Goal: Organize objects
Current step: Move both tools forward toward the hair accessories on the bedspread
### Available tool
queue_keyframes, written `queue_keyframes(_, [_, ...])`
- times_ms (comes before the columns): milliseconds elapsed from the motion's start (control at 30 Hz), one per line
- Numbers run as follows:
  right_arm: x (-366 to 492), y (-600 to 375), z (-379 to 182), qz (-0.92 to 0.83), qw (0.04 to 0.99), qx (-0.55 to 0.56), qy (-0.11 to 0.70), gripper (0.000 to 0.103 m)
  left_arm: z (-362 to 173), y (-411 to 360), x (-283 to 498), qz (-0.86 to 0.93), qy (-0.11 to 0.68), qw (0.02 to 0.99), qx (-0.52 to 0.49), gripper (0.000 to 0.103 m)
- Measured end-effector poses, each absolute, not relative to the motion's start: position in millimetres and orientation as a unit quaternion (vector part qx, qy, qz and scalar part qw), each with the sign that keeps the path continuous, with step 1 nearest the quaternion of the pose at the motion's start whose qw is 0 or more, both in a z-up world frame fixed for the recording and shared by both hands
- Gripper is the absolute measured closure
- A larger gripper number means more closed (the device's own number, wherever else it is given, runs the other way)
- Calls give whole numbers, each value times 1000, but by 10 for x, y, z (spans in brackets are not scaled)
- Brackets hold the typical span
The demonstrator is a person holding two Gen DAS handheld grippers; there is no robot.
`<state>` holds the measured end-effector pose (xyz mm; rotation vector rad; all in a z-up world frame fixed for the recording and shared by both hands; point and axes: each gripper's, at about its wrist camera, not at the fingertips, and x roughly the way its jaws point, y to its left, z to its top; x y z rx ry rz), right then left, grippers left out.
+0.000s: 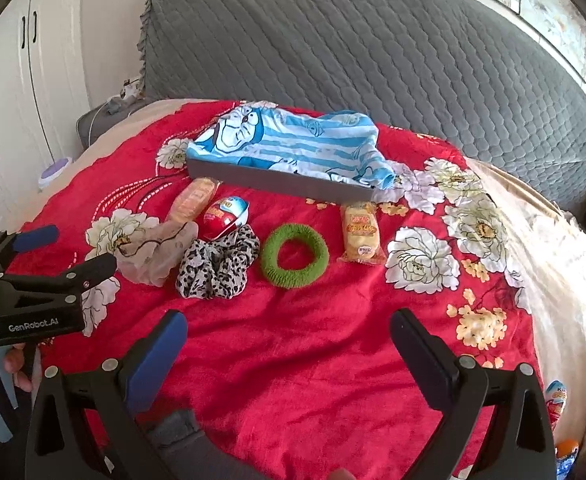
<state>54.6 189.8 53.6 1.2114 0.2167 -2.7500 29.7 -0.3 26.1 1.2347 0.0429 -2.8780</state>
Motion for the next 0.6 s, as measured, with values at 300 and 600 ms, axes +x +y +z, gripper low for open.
queue_keyframes(300, [622,1961,648,-916,61,392,60,1,374,8,399,-921,14,3,390,1])
queue_keyframes(600, [695,1944,706,-918,64,386,66,1,447,46,496,-923,7,1,384,1])
